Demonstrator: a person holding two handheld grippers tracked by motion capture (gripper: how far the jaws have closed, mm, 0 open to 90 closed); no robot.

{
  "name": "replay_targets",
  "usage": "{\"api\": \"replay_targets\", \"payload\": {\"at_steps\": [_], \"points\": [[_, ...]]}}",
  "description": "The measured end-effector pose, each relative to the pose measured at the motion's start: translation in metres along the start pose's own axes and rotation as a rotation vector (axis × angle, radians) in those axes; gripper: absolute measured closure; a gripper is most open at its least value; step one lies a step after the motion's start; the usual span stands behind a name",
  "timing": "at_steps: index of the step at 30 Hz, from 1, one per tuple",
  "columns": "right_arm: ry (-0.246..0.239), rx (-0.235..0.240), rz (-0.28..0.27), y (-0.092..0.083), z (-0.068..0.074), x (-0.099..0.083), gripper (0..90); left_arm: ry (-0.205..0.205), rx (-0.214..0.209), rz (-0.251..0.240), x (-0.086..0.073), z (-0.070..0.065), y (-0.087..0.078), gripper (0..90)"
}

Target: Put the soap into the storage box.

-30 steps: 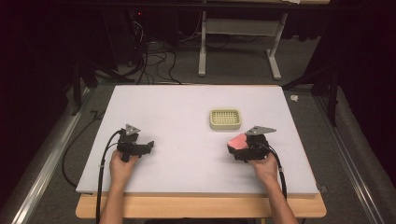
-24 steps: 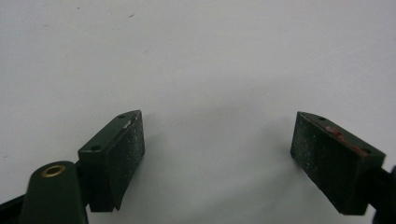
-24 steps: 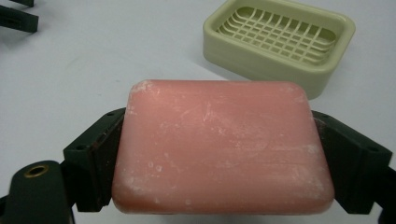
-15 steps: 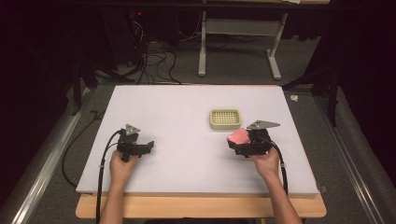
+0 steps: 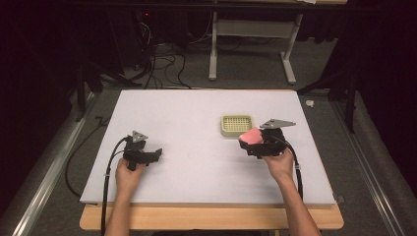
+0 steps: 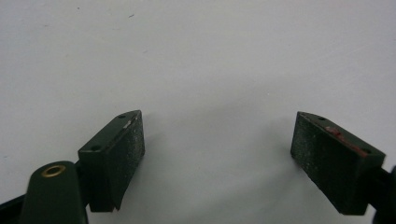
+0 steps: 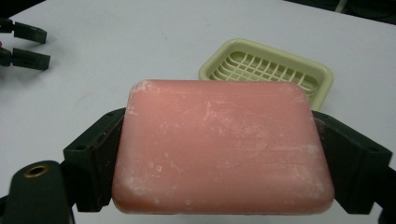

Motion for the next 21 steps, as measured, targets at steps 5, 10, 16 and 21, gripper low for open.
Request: {"api": "replay_targets", "payload": {"at_steps": [5, 10, 16, 21], "points": [[0.017, -0.009, 0.001, 0.004, -0.004, 0.006, 13.8, 0.000, 0.000, 0.000, 0.000, 0.000, 0.000, 17.9], [0.039, -0.013, 0.003, 0.009, -0.008, 0.010, 13.8, 0.000, 0.000, 0.000, 0.000, 0.000, 0.000, 17.9], [0.047, -0.025, 0.009, 0.017, -0.012, 0.015, 13.8, 0.000, 0.000, 0.000, 0.000, 0.000, 0.000, 17.9], [0.056, -0.035, 0.012, 0.024, -0.014, 0.018, 13.8, 0.000, 0.000, 0.000, 0.000, 0.000, 0.000, 17.9]]}}
Point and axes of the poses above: each handheld gripper's, and its own axes: y roughly forward along the jaws, x roughly out of its top, z roughly to its left, the point moved 1 cm from there along y, roughly forward along the jaws, and after that the axes turned 15 degrees about -z, right-handed, at the moved point
